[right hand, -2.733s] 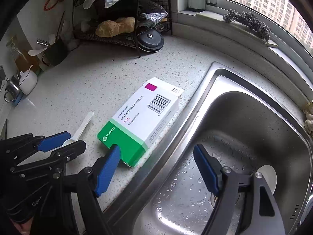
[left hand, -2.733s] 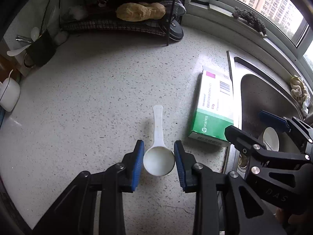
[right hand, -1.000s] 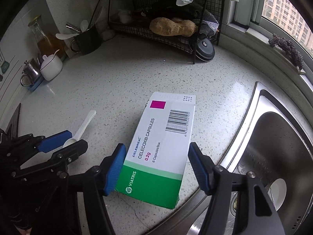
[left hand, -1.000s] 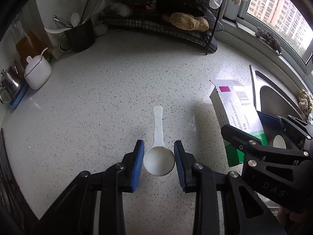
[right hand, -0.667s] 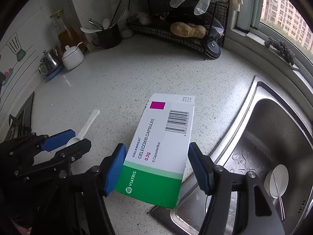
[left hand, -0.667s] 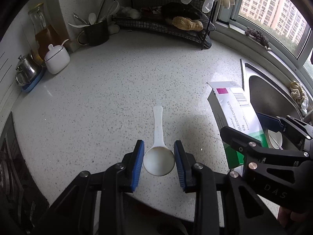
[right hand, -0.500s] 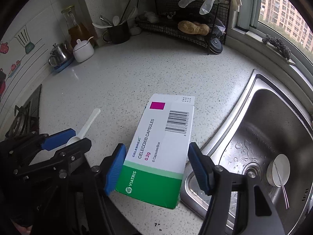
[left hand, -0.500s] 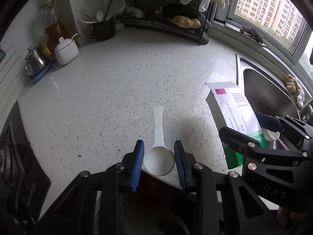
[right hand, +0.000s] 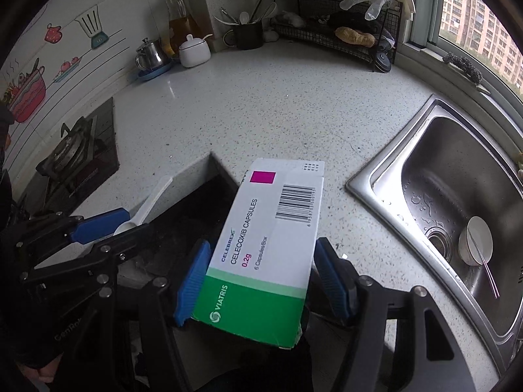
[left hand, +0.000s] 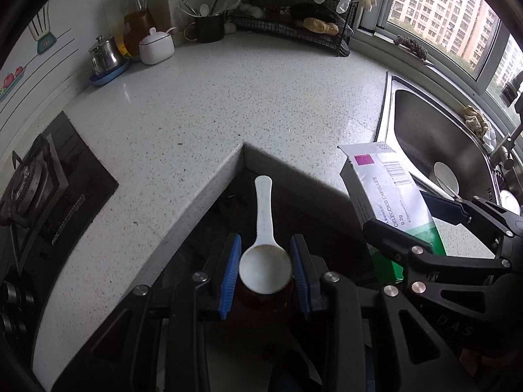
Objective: Collect trash
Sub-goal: 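Carry the white scoop and Celecoxib box down to the red bin, then open the left gripper to drop the white scoop into the red bin, then open the right gripper to drop the Celecoxib box into the red bin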
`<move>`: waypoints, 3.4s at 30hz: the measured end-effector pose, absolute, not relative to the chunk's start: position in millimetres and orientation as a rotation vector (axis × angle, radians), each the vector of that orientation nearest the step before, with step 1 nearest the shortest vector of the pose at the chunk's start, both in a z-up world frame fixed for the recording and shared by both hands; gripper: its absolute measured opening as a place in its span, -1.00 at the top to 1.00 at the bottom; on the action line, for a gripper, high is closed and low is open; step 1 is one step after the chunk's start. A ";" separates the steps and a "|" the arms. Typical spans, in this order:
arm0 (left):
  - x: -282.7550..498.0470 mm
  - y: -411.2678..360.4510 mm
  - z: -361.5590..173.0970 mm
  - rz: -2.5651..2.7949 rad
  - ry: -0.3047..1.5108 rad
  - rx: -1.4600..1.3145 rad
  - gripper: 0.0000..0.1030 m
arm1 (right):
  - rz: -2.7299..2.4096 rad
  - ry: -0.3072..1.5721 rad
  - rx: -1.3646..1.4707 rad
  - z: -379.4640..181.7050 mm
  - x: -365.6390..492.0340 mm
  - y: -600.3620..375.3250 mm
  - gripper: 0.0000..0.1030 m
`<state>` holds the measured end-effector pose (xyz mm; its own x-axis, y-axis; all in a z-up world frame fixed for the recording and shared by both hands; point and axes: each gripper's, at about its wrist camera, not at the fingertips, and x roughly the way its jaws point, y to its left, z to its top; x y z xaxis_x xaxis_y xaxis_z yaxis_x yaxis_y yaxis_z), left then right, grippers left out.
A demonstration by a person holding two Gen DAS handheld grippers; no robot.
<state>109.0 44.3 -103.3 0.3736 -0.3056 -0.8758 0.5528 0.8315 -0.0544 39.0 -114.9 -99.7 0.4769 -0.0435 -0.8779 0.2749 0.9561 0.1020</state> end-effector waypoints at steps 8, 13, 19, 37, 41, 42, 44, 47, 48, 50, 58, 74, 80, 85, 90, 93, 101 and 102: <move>74.1 83.3 -132.4 -0.508 1.133 0.239 0.44 | -0.122 1.140 0.205 -126.3 24.7 -84.3 -0.21; 63.7 98.4 -164.2 -0.477 1.188 0.215 0.44 | -0.079 1.190 0.196 -155.8 28.9 -78.1 -0.21; 63.1 102.8 -219.5 -0.451 1.229 0.216 0.44 | -0.038 1.246 0.187 -215.6 38.0 -78.5 -0.21; 105.4 59.6 -429.3 -0.504 1.342 0.228 0.44 | -0.077 1.338 0.213 -416.1 76.5 -94.9 -0.21; 116.1 45.9 -453.5 -0.539 1.339 0.249 0.44 | -0.101 1.355 0.242 -443.0 74.6 -101.2 -0.21; 118.1 42.4 -457.2 -0.549 1.340 0.252 0.44 | -0.106 1.359 0.250 -446.6 69.6 -106.6 -0.21; 120.4 36.8 -463.1 -0.571 1.341 0.263 0.27 | -0.113 1.363 0.262 -454.5 71.2 -108.1 -0.21; 125.1 30.9 -470.5 -0.574 1.322 0.302 -0.07 | -0.121 1.362 0.256 -460.4 70.3 -112.6 -0.21; 126.3 29.9 -471.9 -0.575 1.322 0.310 -0.10 | -0.118 1.365 0.258 -461.7 72.2 -112.7 -0.21; 129.2 30.9 -473.2 -0.563 1.319 0.319 -0.26 | -0.113 1.369 0.255 -458.7 67.7 -116.9 -0.21; 133.1 49.3 -470.3 -0.506 1.356 0.275 -0.46 | -0.050 1.384 0.187 -451.9 67.8 -106.4 -0.21; 127.1 102.4 -477.4 -0.266 1.404 0.146 -0.46 | 0.157 1.426 -0.018 -468.6 93.2 -66.1 -0.23; 122.1 111.7 -477.6 -0.229 1.400 0.097 -0.46 | 0.219 1.429 -0.085 -476.9 99.5 -57.8 -0.24; 117.9 123.8 -483.9 -0.196 1.396 0.077 -0.50 | 0.215 1.432 -0.132 -481.0 101.9 -45.7 -0.31; 107.6 135.8 -480.0 -0.194 1.385 0.067 -0.57 | 0.176 1.395 -0.194 -469.9 91.6 -36.5 -0.53; 99.0 140.2 -468.7 -0.203 1.373 0.074 -0.57 | 0.148 1.380 -0.192 -456.8 82.4 -33.3 -0.56; 61.6 149.0 -389.7 -0.243 1.302 0.096 -0.62 | 0.018 1.320 -0.091 -375.3 36.8 -29.2 -0.56; 56.5 148.7 -376.1 -0.251 1.291 0.105 -0.63 | 0.000 1.314 -0.081 -363.2 30.9 -28.5 -0.56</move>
<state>56.5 148.7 -376.1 0.2536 -0.1259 -0.9591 0.2433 0.9679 -0.0627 30.9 -28.5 -363.2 0.2546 -0.0461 -0.9659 -0.0455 0.9972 -0.0596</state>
